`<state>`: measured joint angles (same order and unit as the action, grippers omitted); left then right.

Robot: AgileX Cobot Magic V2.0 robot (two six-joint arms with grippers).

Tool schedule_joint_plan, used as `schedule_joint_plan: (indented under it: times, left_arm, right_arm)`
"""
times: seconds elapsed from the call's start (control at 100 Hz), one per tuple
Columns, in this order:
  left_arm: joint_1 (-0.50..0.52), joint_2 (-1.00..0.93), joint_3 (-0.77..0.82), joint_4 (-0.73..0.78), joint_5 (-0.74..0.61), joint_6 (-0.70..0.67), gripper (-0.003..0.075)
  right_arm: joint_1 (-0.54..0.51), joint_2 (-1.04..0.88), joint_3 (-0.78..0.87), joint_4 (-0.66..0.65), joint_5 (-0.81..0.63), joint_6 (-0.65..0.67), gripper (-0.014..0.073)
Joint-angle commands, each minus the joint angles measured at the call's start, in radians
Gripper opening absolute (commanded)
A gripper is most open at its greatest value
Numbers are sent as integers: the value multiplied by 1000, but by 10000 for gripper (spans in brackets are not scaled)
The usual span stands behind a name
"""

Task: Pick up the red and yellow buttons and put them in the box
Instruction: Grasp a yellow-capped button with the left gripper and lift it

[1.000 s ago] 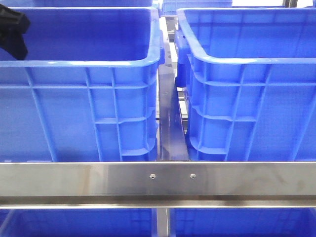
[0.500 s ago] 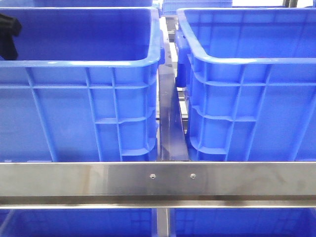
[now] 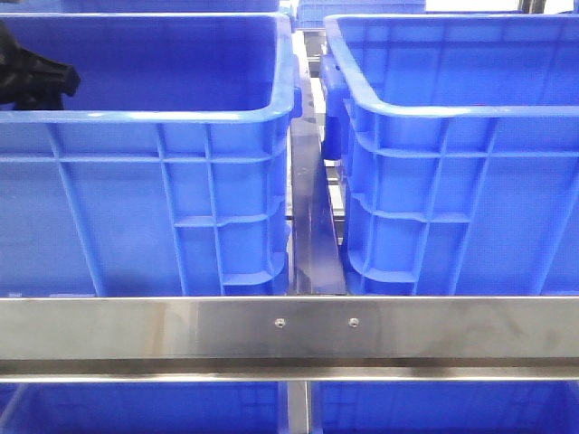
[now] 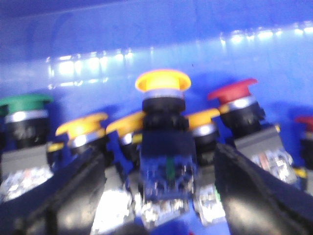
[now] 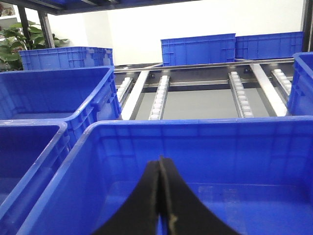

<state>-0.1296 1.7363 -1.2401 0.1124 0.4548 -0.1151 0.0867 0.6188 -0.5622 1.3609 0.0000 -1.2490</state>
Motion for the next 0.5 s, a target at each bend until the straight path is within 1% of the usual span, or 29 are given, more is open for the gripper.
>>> schedule_joint_plan:
  times: [0.0,0.27,0.33,0.43,0.49]
  left_arm:
    - [-9,-23,-42,-7,-42,-6,456]
    - [-9,18,-43,-7,-46,-6,456]
    - [-9,19,-43,-7,-46,-6,446]
    - [-9,19,-43,-7,-52,-6,386]
    - [-9,19,-43,-7,-55,-6,311]
  right_arm:
    - [-4,-2,-28,-9,-15,-7,-116]
    - [-4,-2,-28,-9,-14,-7,-116]
    - [-4,-2,-28,-9,-14,-7,-116]
    - [-4,-2,-28,-9,-14,-7,-116]
    - [-4,-2,-28,-9,-14,-7,-116]
